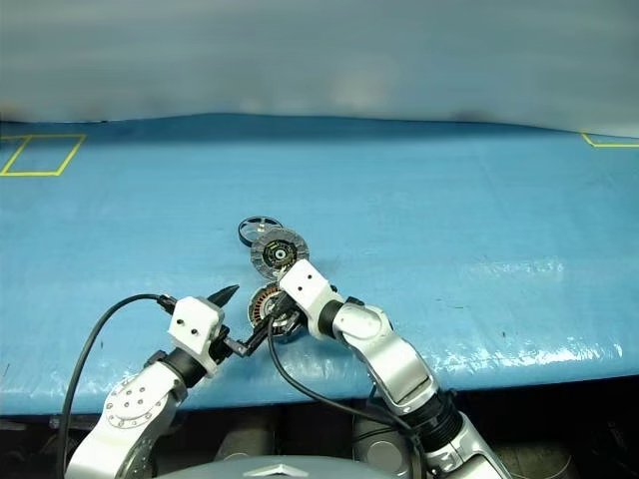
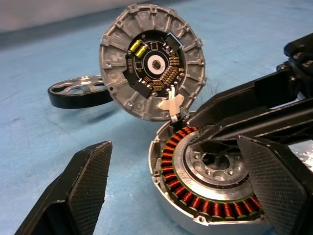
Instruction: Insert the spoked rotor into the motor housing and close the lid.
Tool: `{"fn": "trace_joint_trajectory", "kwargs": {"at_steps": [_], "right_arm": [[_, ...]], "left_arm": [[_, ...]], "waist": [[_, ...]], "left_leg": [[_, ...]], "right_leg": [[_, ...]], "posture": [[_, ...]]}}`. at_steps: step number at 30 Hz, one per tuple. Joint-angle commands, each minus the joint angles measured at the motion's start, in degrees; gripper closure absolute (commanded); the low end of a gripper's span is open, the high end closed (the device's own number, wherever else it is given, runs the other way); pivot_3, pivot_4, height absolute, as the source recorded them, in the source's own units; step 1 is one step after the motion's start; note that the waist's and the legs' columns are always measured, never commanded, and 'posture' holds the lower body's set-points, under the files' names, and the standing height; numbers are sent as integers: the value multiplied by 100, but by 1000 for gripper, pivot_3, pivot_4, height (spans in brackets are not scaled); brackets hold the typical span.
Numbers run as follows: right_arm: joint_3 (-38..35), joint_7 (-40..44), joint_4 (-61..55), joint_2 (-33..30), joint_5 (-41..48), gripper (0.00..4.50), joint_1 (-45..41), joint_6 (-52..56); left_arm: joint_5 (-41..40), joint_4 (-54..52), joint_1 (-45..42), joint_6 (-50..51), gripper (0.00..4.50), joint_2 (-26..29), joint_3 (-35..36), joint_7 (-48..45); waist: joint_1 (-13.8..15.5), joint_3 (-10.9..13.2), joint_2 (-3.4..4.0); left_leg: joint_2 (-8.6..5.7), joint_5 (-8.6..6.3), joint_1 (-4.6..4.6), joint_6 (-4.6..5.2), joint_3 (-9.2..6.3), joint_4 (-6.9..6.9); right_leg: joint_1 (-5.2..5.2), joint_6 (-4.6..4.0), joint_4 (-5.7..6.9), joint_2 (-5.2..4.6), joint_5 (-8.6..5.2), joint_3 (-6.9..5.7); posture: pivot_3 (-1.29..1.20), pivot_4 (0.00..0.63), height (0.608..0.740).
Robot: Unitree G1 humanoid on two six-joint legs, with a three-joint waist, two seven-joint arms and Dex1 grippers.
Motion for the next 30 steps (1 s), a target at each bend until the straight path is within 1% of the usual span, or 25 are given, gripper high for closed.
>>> {"fn": "trace_joint_trajectory", "kwargs": {"at_steps": [1,6,11,20,24,30], "right_arm": [[-101,55,25,108,90,3831,-56,-277],[-125,60,77,129,93,3831,-88,-340],[-117,47,46,136,120,3831,-23,-342],[-11,59,-115,57,70,3831,69,-269],[-123,30,-351,44,171,3831,135,-126],[-36,47,-123,60,126,3831,152,-171]], "left_arm": [[49,-180,174,-226,0,197,-138,-228],[-177,-236,349,-228,0,284,-104,-436],[-144,-283,472,-252,0,312,-34,-474],[-66,-144,648,-624,0,186,30,-364],[-54,-75,700,-749,0,138,59,-326],[-91,32,706,-883,0,96,63,-374]], "waist": [[0,1,0],[3,9,1],[1,10,2],[3,11,2],[4,12,2],[3,12,2]], "left_leg": [[1,-1,0,0,0,-1],[1,-1,-1,-1,4,1],[3,-2,0,-1,4,-1],[3,-4,-1,-1,6,0],[3,-4,-1,-1,7,1],[4,-4,-1,-2,8,2]], "right_leg": [[-1,-1,1,0,-1,0],[-2,-3,0,-2,-2,0],[-3,-3,1,0,-2,0],[-4,-3,1,-1,-2,1],[-4,-3,1,-1,-2,1],[-3,-3,2,-1,-2,1]], "posture": [[0,150,740],[0,150,740],[0,150,740],[0,150,740],[0,150,740],[0,150,740]]}}
